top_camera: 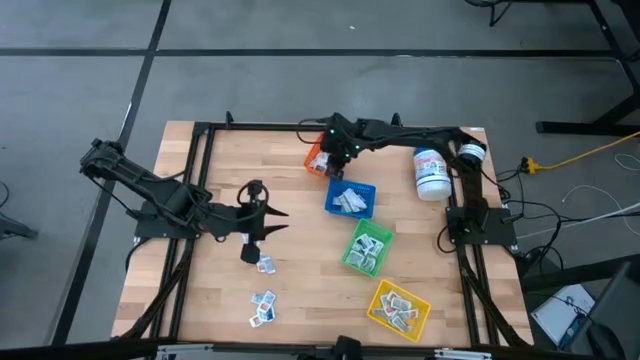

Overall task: Pick & Place First Aid Supplies
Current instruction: Adjust the baskets on the table, then put the green bandage pack into the blue basket

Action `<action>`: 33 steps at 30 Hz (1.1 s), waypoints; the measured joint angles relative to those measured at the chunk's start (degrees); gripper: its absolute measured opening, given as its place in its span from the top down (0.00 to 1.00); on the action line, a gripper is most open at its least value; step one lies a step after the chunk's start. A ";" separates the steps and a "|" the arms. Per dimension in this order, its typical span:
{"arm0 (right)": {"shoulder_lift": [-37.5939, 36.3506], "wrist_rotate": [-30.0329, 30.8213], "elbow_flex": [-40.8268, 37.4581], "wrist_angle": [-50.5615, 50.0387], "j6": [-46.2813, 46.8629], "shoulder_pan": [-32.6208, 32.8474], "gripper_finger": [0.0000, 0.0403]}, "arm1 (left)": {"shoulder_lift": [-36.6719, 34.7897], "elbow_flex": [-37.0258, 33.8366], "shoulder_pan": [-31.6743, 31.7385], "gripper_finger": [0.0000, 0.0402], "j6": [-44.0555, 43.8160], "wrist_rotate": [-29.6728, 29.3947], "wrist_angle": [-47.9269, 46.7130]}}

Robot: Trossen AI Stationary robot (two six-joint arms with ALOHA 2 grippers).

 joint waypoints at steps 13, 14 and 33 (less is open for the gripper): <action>16.19 -4.99 20.02 -9.77 -0.55 0.71 0.94 | -0.07 0.00 0.00 0.74 -0.15 -0.87 -0.68; 17.49 -5.37 21.91 -10.49 -0.56 0.99 0.94 | -0.07 0.00 0.00 0.74 -0.15 -0.87 -0.70; 23.49 -55.60 34.35 -4.64 -4.99 5.33 0.94 | -0.07 0.00 -0.02 0.74 -1.58 -0.82 -3.61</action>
